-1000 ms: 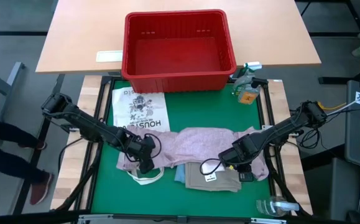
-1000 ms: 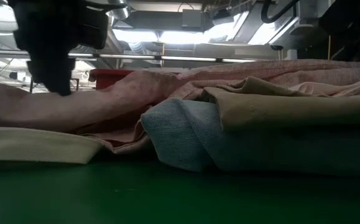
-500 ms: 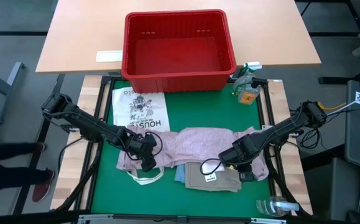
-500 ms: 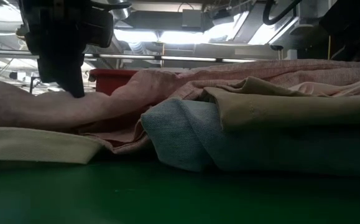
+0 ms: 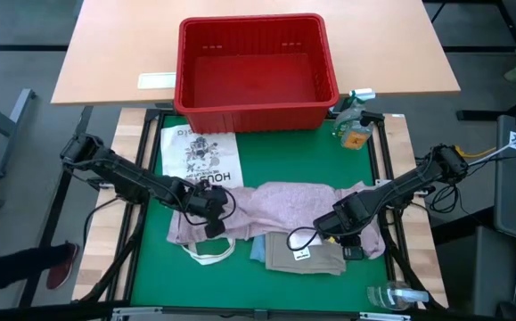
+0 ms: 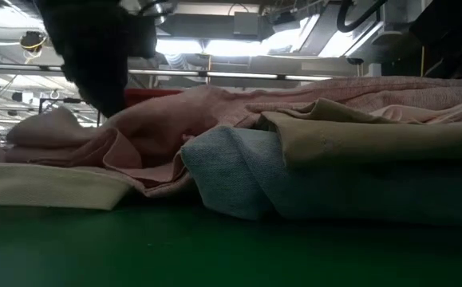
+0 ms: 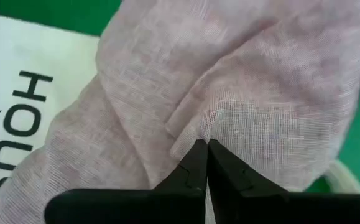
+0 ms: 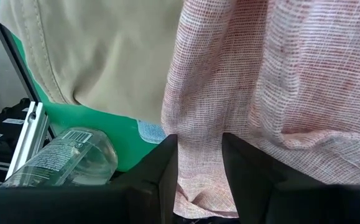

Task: Fold laundry
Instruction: Fold the pink polo

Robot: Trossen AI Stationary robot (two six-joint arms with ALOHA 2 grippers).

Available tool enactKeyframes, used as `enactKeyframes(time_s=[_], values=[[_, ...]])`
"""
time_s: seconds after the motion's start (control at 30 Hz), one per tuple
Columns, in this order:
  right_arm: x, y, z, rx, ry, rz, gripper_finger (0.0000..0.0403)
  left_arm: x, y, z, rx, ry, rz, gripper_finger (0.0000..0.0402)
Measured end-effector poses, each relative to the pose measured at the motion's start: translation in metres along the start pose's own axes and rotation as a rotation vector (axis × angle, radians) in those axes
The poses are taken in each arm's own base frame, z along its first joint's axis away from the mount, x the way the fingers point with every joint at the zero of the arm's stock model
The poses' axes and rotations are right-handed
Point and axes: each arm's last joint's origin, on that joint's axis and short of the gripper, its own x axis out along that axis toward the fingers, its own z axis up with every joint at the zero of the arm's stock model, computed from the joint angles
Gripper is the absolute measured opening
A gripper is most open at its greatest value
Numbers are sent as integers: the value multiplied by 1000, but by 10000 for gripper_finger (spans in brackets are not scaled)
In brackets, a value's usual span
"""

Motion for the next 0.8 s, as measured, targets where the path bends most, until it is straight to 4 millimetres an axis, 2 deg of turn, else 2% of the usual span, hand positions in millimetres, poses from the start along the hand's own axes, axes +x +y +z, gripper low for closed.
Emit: enactKeyframes(time_s=[0.17,0.47,0.63,0.8], values=[[0,0,0,0,1,0,127,6,1,-2,19,75,-45,11],[0,0,0,1,1,0,127,7,3,0,-103,114,-78,86],[0,0,0,1,1,0,127,8,9,3,-149,115,-58,84],[0,0,0,-4,1,0,127,12,14,-10,-183,176,-5,75]])
